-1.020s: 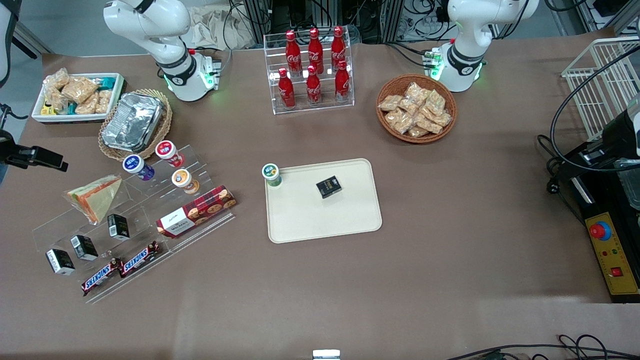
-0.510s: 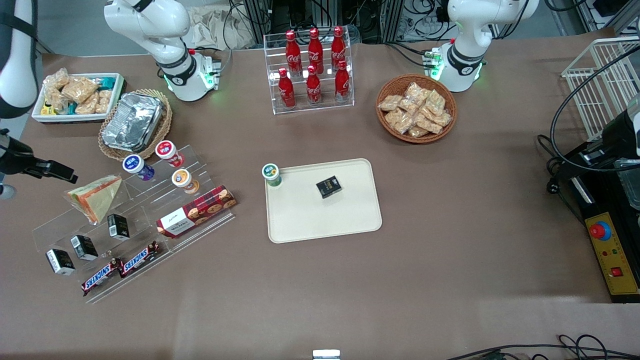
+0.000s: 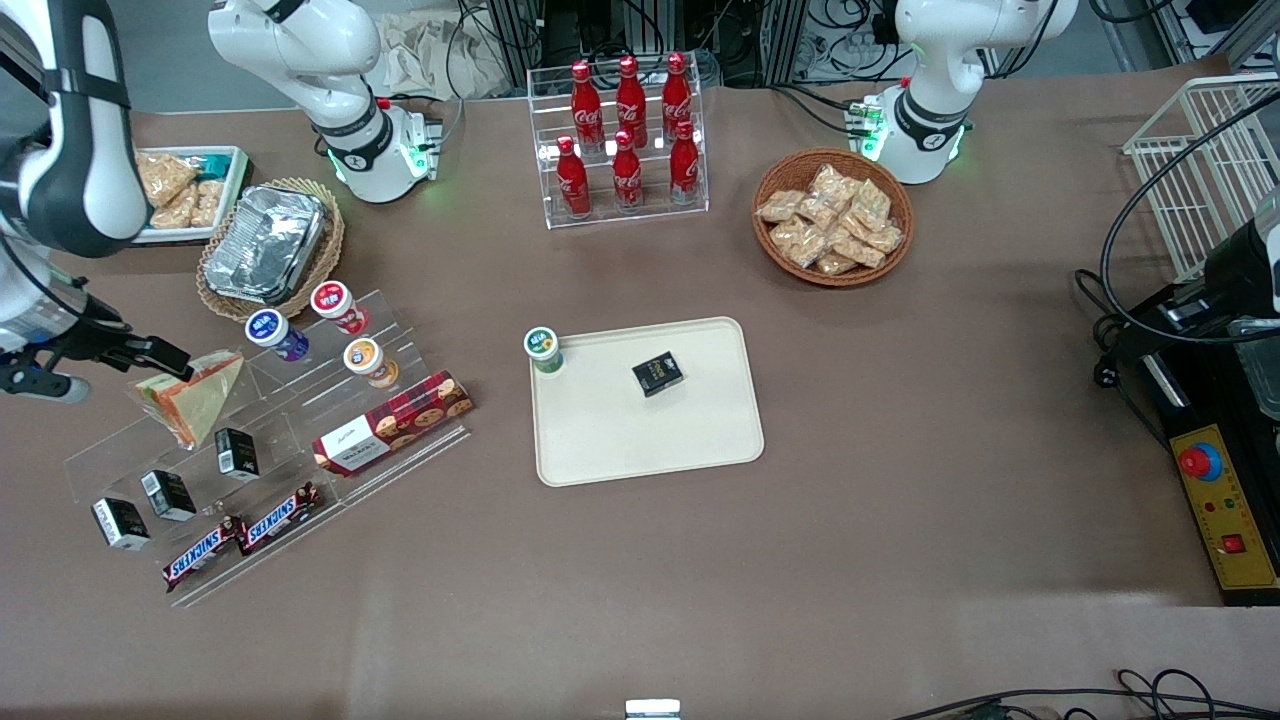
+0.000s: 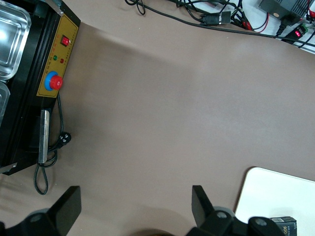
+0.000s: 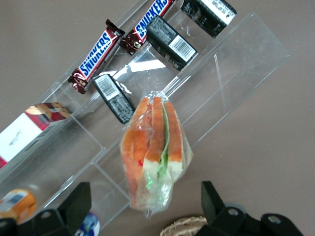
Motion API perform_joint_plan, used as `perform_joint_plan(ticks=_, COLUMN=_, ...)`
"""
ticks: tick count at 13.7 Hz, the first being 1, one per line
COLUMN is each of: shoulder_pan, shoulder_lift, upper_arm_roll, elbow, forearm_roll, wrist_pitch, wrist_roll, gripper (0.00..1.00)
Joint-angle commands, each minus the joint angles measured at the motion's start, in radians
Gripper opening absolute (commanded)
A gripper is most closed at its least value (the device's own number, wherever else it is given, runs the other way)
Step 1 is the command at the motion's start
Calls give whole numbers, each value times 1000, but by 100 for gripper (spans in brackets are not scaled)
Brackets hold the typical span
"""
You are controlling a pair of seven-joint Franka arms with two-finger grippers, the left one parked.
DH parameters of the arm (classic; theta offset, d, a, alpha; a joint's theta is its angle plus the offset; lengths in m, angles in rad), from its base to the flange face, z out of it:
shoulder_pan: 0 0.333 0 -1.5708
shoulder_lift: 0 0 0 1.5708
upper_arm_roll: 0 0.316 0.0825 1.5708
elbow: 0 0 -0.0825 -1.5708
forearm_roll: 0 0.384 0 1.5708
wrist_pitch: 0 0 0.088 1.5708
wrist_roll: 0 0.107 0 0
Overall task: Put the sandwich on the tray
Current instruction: 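Lower the right gripper onto the wrapped sandwich and close on it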
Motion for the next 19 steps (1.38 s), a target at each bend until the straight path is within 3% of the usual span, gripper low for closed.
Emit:
perform_joint_plan(ticks=1, shoulder_pan=-7, shoulder_lift=-20, upper_arm_roll=5, elbow=-75, forearm_roll=-23, wrist_pitch=97, wrist_roll=10, gripper=99)
perform_joint_plan(ticks=6, shoulder_pan=-9, shoulder_lift=27, upper_arm_roll=5, elbow=-81, forearm_roll=-26, wrist_pitch=176, wrist_roll=9, gripper=99)
perform_joint_plan(ticks=9, shoulder_pan=-23, shoulder_lift=41, upper_arm_roll=5, elbow=-83, forearm_roll=-30, wrist_pitch=198, wrist_roll=10, gripper=92)
perform_joint_plan(ticks=14, shoulder_pan=-24, shoulder_lift=46, upper_arm_roll=5, elbow=-93, forearm_roll=-30, wrist_pitch=209, wrist_roll=7, gripper=57)
perform_joint_plan(ticks=16, shoulder_pan=-24, shoulder_lift=47, upper_arm_roll=5, elbow=-93, forearm_roll=-30, wrist_pitch=209, wrist_roll=7, gripper=35)
perform_joint_plan(ticks=18, shoulder_pan=-24, shoulder_lift=46, upper_arm_roll=5, elbow=-93, forearm_roll=-30, wrist_pitch=206, wrist_roll=7, gripper=3)
perform_joint_plan(ticks=19, shoulder_pan=-24, shoulder_lift=43, upper_arm_roll=5, elbow=-92, forearm_roll=-30, wrist_pitch=200, wrist_roll=9, gripper=0)
